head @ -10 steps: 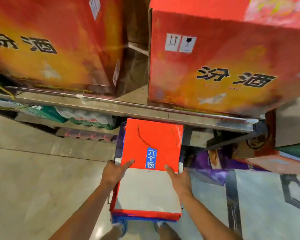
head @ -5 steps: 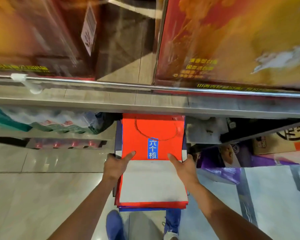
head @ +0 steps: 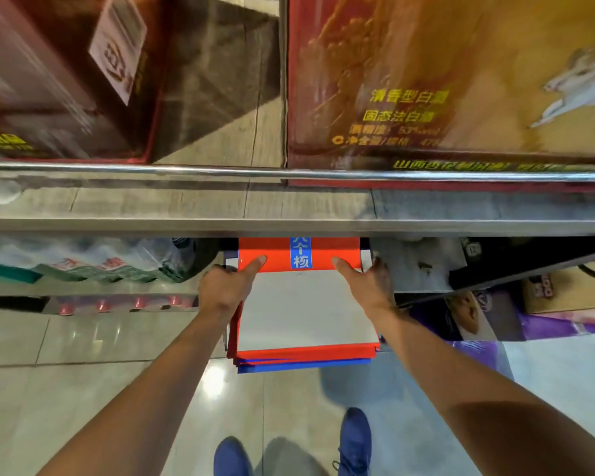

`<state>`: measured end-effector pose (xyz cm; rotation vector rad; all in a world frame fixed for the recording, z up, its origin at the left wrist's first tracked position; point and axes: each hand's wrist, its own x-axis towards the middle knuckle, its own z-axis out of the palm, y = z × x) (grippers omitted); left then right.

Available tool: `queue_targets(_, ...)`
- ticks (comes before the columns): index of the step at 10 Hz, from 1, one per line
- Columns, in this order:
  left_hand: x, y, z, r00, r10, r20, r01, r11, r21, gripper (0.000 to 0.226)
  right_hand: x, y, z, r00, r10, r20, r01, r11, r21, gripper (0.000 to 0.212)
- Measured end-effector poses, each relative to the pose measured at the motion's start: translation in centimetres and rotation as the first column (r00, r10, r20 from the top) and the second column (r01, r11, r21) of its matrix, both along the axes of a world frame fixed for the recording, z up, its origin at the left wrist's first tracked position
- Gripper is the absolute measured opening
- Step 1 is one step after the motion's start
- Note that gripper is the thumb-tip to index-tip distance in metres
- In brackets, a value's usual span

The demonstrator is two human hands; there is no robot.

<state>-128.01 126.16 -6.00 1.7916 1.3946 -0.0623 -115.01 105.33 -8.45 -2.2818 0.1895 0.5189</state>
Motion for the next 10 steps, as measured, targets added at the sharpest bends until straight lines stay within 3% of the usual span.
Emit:
queue_targets(1,0.3,0.2,0.2,0.999,-0.048,-0.002,0.048,0.998,0.035,0.084,0.3,0.4,0.2,0.999,-0.033,0.013,0.033,0.999,0.032,0.063)
queue_targets(2,0.7,0.2,1.0,0.996,-0.094,0.006,0.093,0.99,0.109,0.091,0.6,0.3,-1.1,1.0,-0.022,0.022,0.021,0.999,0.031,0.091)
queue_targets(4,1.2,0.1,2.6,0.995,-0.036,-0.097,0.048,0.99,0.134,0.086,0.4,0.9,-0.4,0.998,-0.015,0.066,0.018,0.999,-0.042,0.108)
queue_targets(5,1.1,-0.1,1.8,0.991,-0.041,-0.131,0.063,0.983,0.17,0.084,0.7,0.9,0.0,0.999,0.019,0.042,-0.015,0.995,-0.103,0.103)
queue_targets(6,1.3,-0.3,1.7,0.994,0.008,-0.111,0.014,0.981,0.192,0.096,1.2,0.9,-0.3,0.997,0.031,0.066,-0.022,0.991,-0.131,0.096)
queue_targets(7,1.3,0.6,0.7,0.998,0.03,-0.048,-0.027,0.997,0.069,0.109,1.3,0.8,-0.1,0.998,0.06,0.034,-0.054,0.987,-0.153,0.095)
queue_targets(8,1.1,0.8,3.3,0.994,0.05,0.094,-0.028,0.973,-0.231,0.085,2.2,0.6,2.4,0.986,0.099,-0.135,-0.111,0.99,-0.088,0.101)
queue_targets(9,1.1,0.4,7.2,0.978,0.046,0.202,0.024,0.943,-0.332,0.047,2.8,0.3,6.4,0.97,0.117,-0.215,-0.11,0.993,0.047,0.071)
queue_targets(10,0.4,-1.0,11.7,0.981,0.088,0.171,-0.044,0.968,-0.249,0.044,0.9,-0.7,11.0,0.954,0.174,-0.244,-0.175,0.984,0.014,0.063)
